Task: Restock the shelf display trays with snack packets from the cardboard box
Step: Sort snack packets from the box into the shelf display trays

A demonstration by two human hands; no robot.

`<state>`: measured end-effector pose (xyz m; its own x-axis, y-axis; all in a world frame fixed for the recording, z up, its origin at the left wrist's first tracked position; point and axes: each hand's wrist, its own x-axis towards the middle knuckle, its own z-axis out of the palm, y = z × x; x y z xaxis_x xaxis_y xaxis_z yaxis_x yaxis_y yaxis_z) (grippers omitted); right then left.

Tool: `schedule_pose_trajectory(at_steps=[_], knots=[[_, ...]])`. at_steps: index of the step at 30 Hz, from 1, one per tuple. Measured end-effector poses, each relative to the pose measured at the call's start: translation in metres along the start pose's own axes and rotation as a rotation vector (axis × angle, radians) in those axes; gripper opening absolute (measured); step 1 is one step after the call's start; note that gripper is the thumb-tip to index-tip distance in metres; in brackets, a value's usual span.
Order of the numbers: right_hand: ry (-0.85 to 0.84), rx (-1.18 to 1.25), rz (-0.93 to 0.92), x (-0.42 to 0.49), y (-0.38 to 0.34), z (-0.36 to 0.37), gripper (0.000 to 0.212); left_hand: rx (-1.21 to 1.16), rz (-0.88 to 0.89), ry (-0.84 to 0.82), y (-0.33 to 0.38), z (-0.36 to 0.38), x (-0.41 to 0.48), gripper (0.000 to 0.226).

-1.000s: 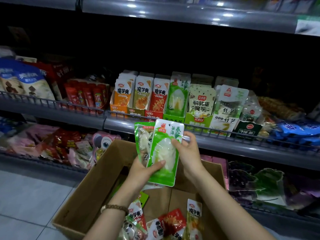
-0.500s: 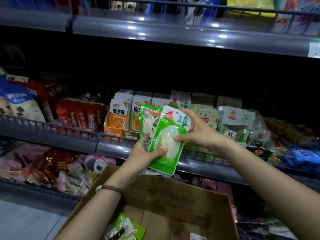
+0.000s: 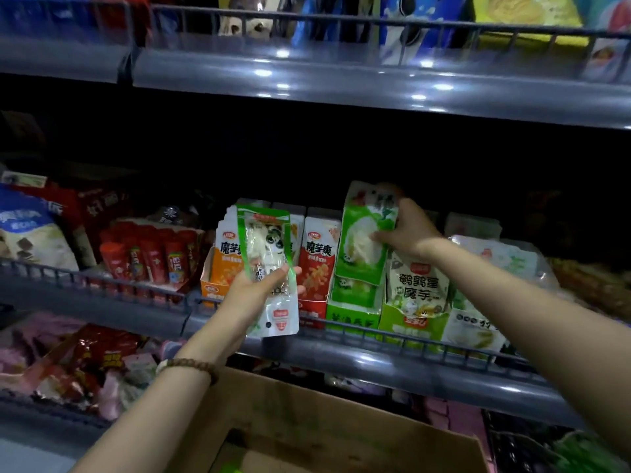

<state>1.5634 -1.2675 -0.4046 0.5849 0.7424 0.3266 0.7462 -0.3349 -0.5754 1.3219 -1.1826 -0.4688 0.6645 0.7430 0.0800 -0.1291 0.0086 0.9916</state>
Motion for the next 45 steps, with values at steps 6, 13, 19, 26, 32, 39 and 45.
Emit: schedule_pose_trajectory(at_steps=[6,13,19,26,32,39,45], knots=[[-0.006,-0.156,-0.062,0.002,0.013,0.02,0.059,-0.02,-0.051,-0.03,-0.016,-0.004,0.003,0.058],[0.035,-0.474,-0.181,0.002,0.02,0.022,0.075,0.01,-0.069,0.028,-0.031,0.0,0.0,0.007],[0.045,-0.598,-0.207,0.003,0.019,0.023,0.072,-0.037,-0.104,0.055,-0.026,0.0,-0.01,0.006],[0.106,-0.026,-0.193,-0.05,-0.029,0.009,0.049,-0.026,-0.004,0.078,-0.003,0.007,-0.029,0.008],[-0.434,0.589,0.205,-0.139,-0.054,0.007,0.038,0.008,0.142,0.106,0.016,0.031,-0.053,0.014],[-0.193,0.941,0.393,-0.171,-0.025,-0.041,0.028,-0.196,0.096,0.055,0.028,0.033,-0.084,0.04],[0.061,1.308,0.449,-0.182,-0.006,-0.071,0.012,-0.073,-0.014,-0.173,0.025,0.071,-0.107,0.028]])
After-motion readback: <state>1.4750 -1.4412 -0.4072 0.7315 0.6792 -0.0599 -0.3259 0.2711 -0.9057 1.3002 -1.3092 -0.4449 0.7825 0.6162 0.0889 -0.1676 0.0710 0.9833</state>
